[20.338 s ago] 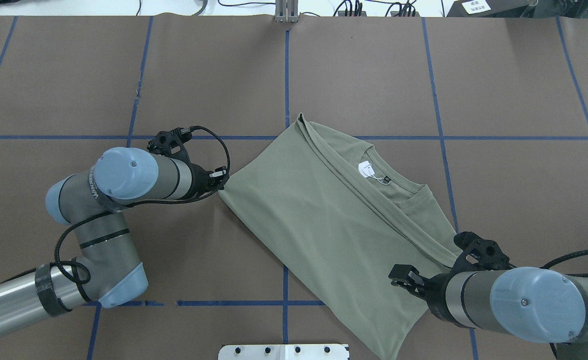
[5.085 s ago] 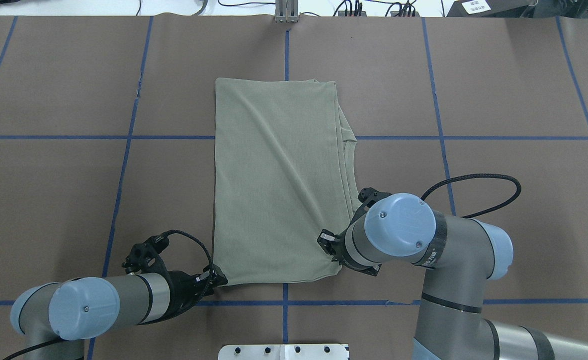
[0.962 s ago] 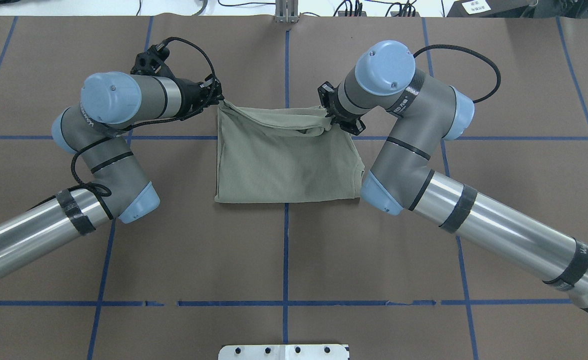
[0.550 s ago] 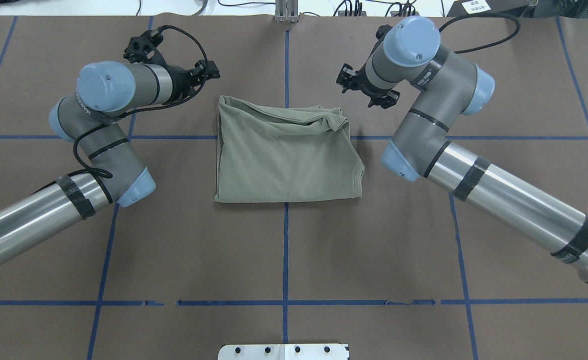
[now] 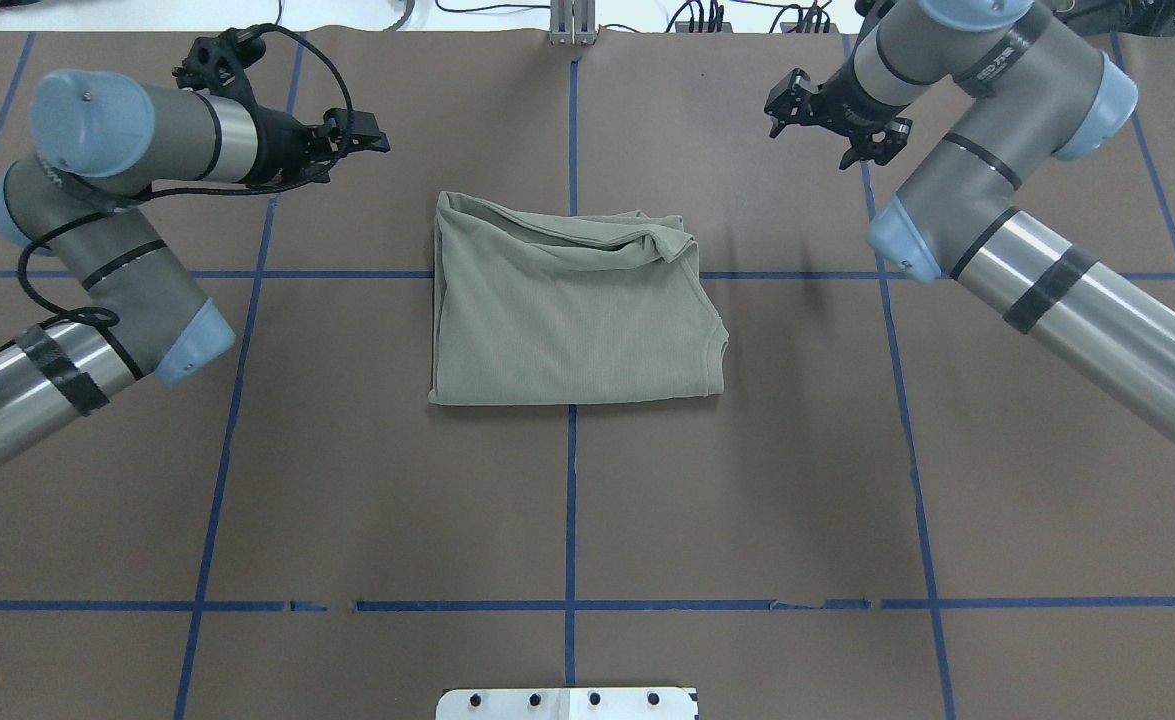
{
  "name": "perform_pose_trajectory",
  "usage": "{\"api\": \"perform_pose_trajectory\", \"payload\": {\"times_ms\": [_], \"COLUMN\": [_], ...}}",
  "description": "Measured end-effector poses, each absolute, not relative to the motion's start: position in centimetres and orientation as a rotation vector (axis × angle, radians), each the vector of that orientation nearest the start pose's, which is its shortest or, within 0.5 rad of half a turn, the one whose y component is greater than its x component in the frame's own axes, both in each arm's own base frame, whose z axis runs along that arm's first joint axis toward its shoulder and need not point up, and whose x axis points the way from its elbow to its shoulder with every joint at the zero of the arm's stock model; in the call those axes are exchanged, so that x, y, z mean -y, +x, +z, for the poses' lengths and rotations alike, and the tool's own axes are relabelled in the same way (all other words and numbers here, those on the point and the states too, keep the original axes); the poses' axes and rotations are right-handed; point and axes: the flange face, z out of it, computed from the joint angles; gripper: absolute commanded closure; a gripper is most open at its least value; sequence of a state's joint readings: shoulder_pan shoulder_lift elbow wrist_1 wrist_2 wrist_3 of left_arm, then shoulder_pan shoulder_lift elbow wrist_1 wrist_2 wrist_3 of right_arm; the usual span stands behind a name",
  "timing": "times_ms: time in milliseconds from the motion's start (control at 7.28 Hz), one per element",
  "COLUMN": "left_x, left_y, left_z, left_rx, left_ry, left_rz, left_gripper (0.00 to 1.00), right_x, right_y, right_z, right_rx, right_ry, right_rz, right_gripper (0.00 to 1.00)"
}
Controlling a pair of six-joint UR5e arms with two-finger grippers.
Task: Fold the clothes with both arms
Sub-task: 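Lay the edge on the far edge, open both grippers and withdraw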
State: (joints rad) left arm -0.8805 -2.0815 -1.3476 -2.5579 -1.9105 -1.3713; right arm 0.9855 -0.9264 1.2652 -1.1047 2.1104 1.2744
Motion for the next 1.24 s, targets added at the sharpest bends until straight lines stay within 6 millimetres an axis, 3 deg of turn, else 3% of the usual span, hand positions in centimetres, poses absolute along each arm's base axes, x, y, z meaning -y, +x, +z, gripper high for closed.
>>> {"api": "perform_pose_trajectory", "payload": {"times_ms": [137,275,412,962,1237], "left_x": [59.3,58.3,57.7,57.9,57.8], "left_y": [34.9,33.6,32.8,28.9,28.7], "left_z": [36.4,36.9,37.3,39.1,39.4], "left_rx": [-1.231,-1.23,-1.231,-1.227,-1.223], "left_ry": [0.42,0.429,0.43,0.412,0.409], "left_rz": [-0.297,-0.261,-0.247,-0.257,-0.26], "left_gripper": [0.0,0.0,0.0,0.0,0.0], "right_x": [67.1,66.1,64.4,55.2,53.0], "right_y": [-33.3,-33.5,-35.1,-46.2,-51.1], "right_z": [36.3,35.6,34.1,26.9,24.8], "right_rx": [0.953,0.967,0.984,1.013,0.987], "right_ry": [0.065,0.069,0.061,0.042,0.067], "right_rz": [0.391,0.374,0.382,0.394,0.372], "right_gripper": [0.2,0.86,1.0,1.0,1.0]}}
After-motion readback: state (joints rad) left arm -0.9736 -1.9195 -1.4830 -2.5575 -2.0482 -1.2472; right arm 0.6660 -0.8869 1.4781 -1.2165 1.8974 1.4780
